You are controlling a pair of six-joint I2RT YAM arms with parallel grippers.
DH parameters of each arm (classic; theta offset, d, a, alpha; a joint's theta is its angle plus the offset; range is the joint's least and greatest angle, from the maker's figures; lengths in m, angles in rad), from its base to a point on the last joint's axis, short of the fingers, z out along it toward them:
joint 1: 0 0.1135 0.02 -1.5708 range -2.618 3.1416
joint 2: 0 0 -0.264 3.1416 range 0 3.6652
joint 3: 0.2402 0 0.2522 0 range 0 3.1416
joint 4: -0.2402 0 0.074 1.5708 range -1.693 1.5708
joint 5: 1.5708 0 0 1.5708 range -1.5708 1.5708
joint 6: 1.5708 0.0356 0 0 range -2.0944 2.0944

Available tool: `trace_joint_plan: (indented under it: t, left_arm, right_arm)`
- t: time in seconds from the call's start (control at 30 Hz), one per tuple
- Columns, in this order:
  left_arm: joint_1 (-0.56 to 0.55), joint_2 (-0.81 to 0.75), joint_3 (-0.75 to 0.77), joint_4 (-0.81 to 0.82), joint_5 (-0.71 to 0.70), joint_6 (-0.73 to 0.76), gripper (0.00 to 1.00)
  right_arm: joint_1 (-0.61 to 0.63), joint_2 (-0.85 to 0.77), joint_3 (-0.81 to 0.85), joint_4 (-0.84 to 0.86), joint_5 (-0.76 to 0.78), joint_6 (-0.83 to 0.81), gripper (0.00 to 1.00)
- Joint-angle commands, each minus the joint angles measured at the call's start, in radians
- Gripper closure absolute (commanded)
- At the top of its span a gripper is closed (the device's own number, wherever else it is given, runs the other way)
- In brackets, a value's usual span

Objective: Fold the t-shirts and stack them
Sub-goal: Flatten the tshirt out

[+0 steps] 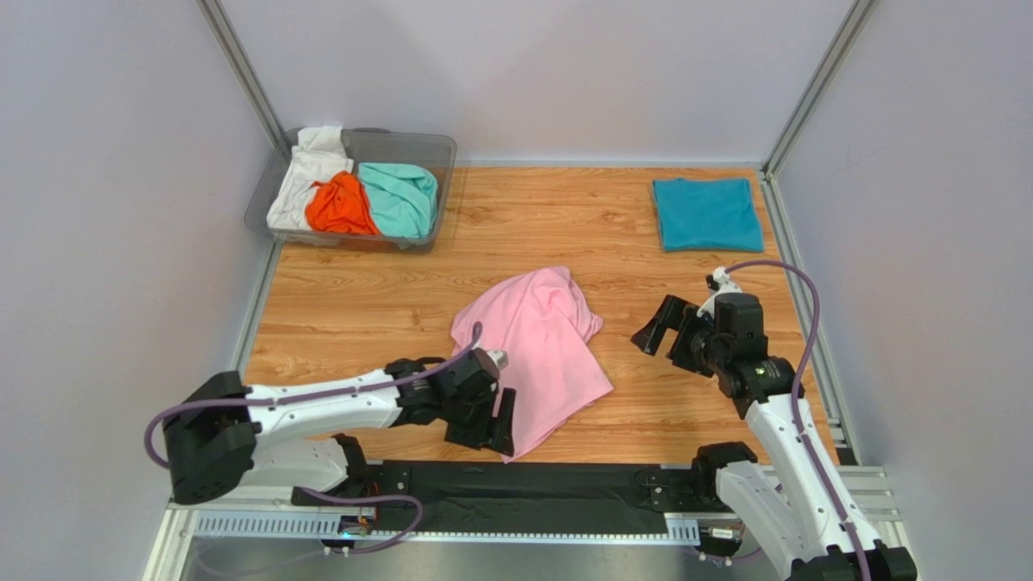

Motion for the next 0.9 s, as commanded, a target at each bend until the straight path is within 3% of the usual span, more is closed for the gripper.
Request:
trace_joint_plan:
  t: [0.0, 0.13, 0.33, 0.73, 0.83, 0.87]
  left_arm:
    - [-0.053, 0.097, 0.101, 0.020, -0.048, -0.053, 0.27]
    - [-0.104, 0.215, 0.199, -0.056, -0.097, -0.080, 0.32]
    - [-0.162, 0.344, 0.337, -0.306, -0.228, -0.149, 0.39]
    - [-0.179, 0.554, 0.425, -0.369, -0.245, -0.097, 0.50]
    - [-0.179, 0.568, 0.435, -0.375, -0.256, -0.090, 0.62]
    - [-0.179, 0.568, 0.435, -0.377, -0.270, -0.091, 0.72]
  right_arm:
    - [0.003, -0.006, 0.001, 0.010, -0.018, -0.012, 0.00]
    - [0.004, -0.008, 0.001, 0.012, -0.027, -0.018, 0.00]
    - [0.004, -0.008, -0.002, 0.028, -0.024, -0.018, 0.00]
    - [0.004, -0.015, -0.008, 0.027, -0.014, -0.017, 0.00]
    - [0.004, -0.018, -0.008, 0.025, -0.007, -0.018, 0.00]
    - [0.004, -0.018, -0.008, 0.025, -0.005, -0.015, 0.00]
